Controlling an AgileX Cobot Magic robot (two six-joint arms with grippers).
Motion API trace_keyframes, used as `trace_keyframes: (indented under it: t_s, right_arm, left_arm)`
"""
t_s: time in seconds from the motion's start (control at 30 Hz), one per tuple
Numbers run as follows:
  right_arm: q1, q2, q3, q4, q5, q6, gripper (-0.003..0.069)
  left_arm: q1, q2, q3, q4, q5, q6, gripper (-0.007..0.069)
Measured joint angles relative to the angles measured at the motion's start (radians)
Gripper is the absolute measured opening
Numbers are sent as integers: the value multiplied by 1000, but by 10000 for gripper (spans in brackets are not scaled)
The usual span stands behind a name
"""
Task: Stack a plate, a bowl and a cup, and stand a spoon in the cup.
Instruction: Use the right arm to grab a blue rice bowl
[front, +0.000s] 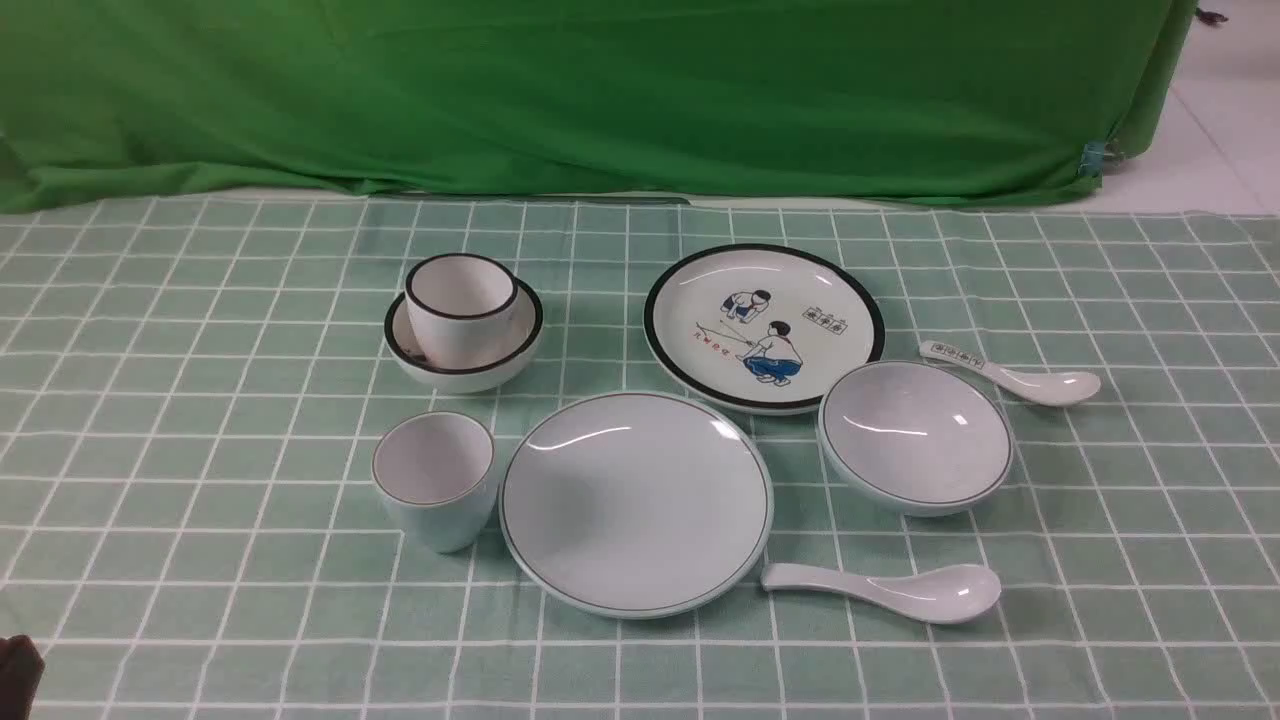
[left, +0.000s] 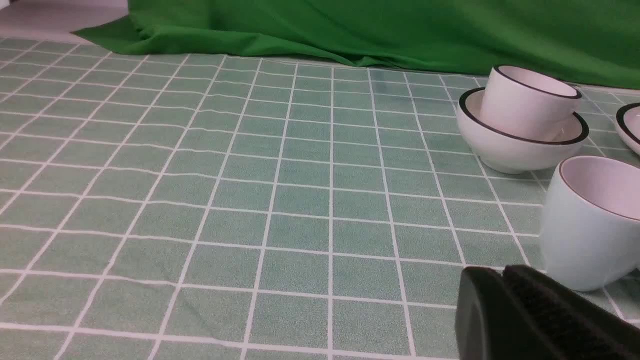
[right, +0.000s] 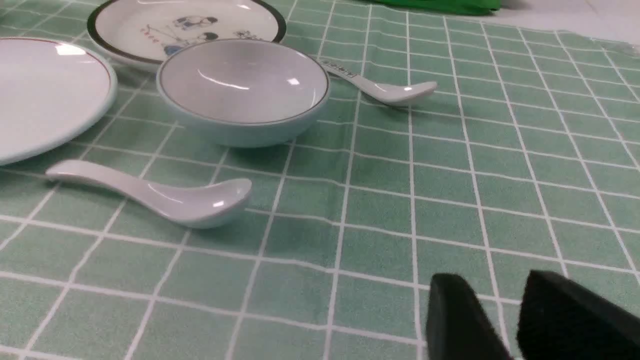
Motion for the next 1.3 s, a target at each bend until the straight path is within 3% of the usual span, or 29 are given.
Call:
trace_keyframes:
  t_s: [0.73,1.0,1.1,1.17,1.3]
  right_arm:
    - [0,0,0,0,0,0,242]
    - [0,0,0,0,0,0,242]
    - [0,0,0,0,0,0,242]
    - [0,0,0,0,0,0,242]
    - [0,0,0,0,0,0,242]
  left_arm:
    - [0,0,0,-6,-7,-1,17]
    - [0,0,0,-626,-269,-149,17]
    - [0,0,0,-667,-315,-149,17]
    - [-8,1,-68,-649,-174,-132,17]
    - [-27,67,-224,-602,28,13,17]
